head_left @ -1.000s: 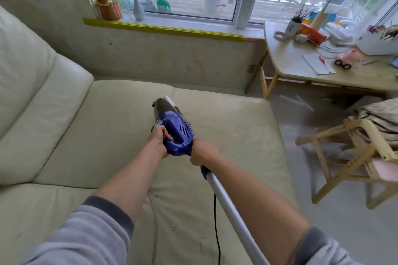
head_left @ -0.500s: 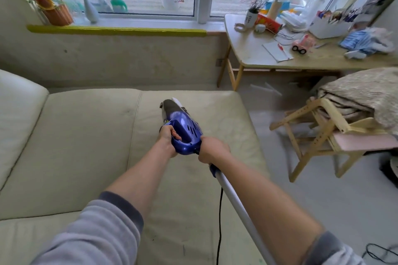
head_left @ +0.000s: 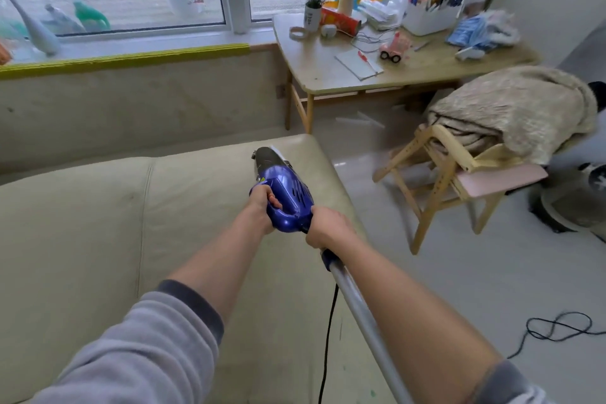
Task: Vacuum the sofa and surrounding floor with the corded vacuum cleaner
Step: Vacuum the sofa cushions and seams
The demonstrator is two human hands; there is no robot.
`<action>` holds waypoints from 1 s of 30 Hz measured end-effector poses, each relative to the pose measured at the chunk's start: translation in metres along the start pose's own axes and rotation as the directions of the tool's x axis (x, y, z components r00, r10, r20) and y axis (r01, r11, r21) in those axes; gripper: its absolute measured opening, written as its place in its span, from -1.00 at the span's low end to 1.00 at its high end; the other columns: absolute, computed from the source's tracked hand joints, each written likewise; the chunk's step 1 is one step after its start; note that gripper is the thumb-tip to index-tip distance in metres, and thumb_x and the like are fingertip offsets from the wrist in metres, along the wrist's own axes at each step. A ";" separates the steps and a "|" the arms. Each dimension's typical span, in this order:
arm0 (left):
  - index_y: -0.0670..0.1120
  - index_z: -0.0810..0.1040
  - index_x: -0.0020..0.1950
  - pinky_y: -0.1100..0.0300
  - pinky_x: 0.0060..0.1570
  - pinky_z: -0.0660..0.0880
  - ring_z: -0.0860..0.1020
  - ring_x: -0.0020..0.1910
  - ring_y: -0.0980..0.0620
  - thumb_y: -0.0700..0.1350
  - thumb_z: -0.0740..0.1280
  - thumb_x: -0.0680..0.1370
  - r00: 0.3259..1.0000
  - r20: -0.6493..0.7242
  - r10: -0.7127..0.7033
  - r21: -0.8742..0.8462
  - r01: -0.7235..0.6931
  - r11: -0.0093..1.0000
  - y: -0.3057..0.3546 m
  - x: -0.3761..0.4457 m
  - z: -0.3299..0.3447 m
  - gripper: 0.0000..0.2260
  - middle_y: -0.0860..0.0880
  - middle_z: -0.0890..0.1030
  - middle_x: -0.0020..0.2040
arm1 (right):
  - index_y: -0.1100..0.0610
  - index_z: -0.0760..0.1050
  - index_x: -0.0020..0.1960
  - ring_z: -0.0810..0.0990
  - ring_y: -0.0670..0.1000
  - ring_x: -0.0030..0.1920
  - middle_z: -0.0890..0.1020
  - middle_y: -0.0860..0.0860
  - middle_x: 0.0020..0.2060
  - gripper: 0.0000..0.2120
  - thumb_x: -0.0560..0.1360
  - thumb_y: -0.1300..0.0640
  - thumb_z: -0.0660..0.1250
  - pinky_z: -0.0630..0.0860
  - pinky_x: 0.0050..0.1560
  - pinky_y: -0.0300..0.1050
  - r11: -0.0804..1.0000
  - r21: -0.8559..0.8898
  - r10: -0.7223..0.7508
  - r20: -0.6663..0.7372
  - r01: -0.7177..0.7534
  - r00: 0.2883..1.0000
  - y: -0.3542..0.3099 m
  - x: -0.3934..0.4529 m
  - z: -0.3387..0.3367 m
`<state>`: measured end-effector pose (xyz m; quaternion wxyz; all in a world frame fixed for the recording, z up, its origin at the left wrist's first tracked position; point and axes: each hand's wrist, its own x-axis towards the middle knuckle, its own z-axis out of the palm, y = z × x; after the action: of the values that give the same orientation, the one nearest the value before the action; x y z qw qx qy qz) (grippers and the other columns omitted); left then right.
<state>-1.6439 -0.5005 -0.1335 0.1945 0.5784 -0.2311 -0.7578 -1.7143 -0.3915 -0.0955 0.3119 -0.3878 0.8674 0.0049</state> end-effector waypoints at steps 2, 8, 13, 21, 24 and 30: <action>-0.04 0.23 -0.41 0.28 -0.47 0.26 0.25 -0.61 0.12 -0.27 0.08 0.44 1.000 0.023 -0.010 0.030 0.009 1.000 -0.002 0.003 0.017 -0.76 0.06 0.28 -0.64 | 0.10 0.43 0.13 0.50 0.08 -0.07 0.53 0.04 -0.07 -0.73 0.44 0.24 0.23 0.44 -0.13 -0.12 0.998 0.047 0.031 -0.004 -0.031 1.000 0.011 0.002 -0.005; -0.07 0.25 -0.39 0.28 -0.47 0.26 0.27 -0.66 0.13 -0.29 0.07 0.43 0.995 0.096 0.009 0.093 -0.018 0.996 -0.001 0.008 0.067 -0.78 0.05 0.29 -0.64 | 0.11 0.39 0.17 0.52 0.11 0.03 0.55 0.06 0.05 -0.72 0.47 0.26 0.21 0.38 -0.13 -0.12 0.992 0.090 0.097 -0.064 -0.091 0.993 0.043 0.011 -0.026; -0.09 0.23 -0.43 0.28 -0.47 0.26 0.30 -0.63 0.12 -0.29 0.06 0.48 0.992 0.123 0.000 0.132 -0.017 0.991 -0.004 0.020 0.086 -0.72 0.04 0.30 -0.67 | 0.12 0.45 0.15 0.49 0.10 -0.08 0.51 0.04 -0.09 -0.72 0.46 0.27 0.21 0.40 -0.15 -0.13 0.989 0.069 0.130 -0.028 -0.128 0.991 0.055 0.020 -0.040; -0.07 0.24 -0.40 0.35 -0.59 0.28 0.28 -0.71 0.16 -0.28 0.07 0.51 0.996 0.093 0.002 0.143 -0.015 0.990 -0.001 0.037 0.067 -0.72 0.06 0.31 -0.66 | 0.10 0.38 0.05 0.48 0.10 -0.11 0.49 0.04 -0.09 -0.80 0.45 0.27 0.24 0.40 -0.16 -0.14 0.988 0.089 0.126 0.020 -0.128 0.992 0.039 0.030 -0.023; -0.06 0.22 -0.40 0.33 -0.56 0.27 0.27 -0.72 0.15 -0.26 0.08 0.53 0.997 0.071 0.007 0.119 -0.015 0.993 0.007 0.037 0.054 -0.70 0.06 0.30 -0.66 | 0.10 0.38 0.05 0.48 0.08 -0.12 0.50 0.03 -0.09 -0.80 0.45 0.26 0.24 0.40 -0.18 -0.14 0.993 0.066 0.098 0.028 -0.099 0.995 0.027 0.032 -0.024; -0.06 0.23 -0.40 0.30 -0.47 0.25 0.27 -0.71 0.15 -0.25 0.08 0.53 1.000 0.014 0.025 0.069 -0.025 0.997 0.029 0.032 0.021 -0.70 0.06 0.29 -0.67 | 0.10 0.39 0.07 0.47 0.09 -0.15 0.40 0.01 -0.30 -0.78 0.45 0.27 0.23 0.38 -0.19 -0.13 0.999 -0.033 0.038 0.051 -0.036 0.998 -0.011 0.035 -0.025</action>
<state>-1.6716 -0.5401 -0.1375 0.1822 0.5771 -0.2657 -0.7505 -1.7378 -0.4291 -0.0914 0.3278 -0.3765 0.8658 0.0345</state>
